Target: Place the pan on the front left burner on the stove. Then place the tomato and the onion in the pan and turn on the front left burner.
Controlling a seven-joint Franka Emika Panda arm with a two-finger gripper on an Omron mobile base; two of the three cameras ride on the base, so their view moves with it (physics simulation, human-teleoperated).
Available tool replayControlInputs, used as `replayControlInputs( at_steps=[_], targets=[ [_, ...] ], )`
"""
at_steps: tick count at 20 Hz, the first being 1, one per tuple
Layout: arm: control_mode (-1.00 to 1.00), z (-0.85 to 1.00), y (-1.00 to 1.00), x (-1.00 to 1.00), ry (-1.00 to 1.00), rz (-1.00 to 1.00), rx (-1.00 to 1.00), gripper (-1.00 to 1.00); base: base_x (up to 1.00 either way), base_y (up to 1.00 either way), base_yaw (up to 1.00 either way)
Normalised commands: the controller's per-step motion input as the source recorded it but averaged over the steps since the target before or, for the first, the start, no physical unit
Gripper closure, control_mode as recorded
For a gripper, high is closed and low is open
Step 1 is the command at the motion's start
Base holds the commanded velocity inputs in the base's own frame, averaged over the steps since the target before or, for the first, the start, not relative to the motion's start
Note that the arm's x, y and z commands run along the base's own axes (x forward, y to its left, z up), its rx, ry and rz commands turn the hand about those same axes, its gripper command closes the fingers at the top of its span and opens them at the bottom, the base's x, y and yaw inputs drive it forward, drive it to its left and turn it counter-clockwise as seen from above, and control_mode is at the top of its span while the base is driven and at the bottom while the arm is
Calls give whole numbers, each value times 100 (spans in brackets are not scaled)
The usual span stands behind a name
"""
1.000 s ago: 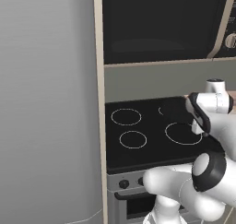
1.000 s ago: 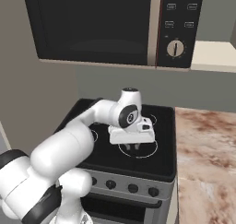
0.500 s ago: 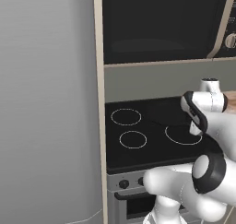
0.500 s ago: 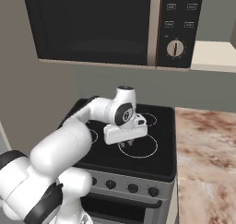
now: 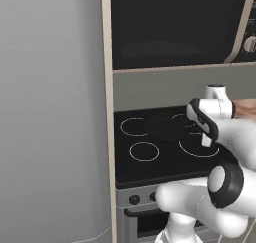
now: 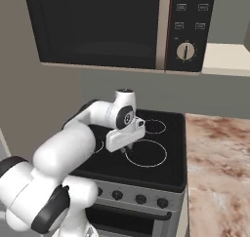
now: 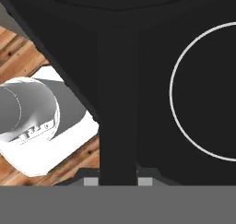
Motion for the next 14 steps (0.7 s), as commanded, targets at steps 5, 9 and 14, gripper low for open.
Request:
replayControlInputs(
  at_steps=[5, 9, 14],
  targets=[
    [-100, -14, 19, 24, 7, 23, 1, 100, 0, 0, 0],
    [-100, -21, 16, 19, 7, 22, 1, 100, 0, 0, 0],
    [-100, -11, 11, 16, 5, 19, 2, 100, 0, 0, 0]
  ],
)
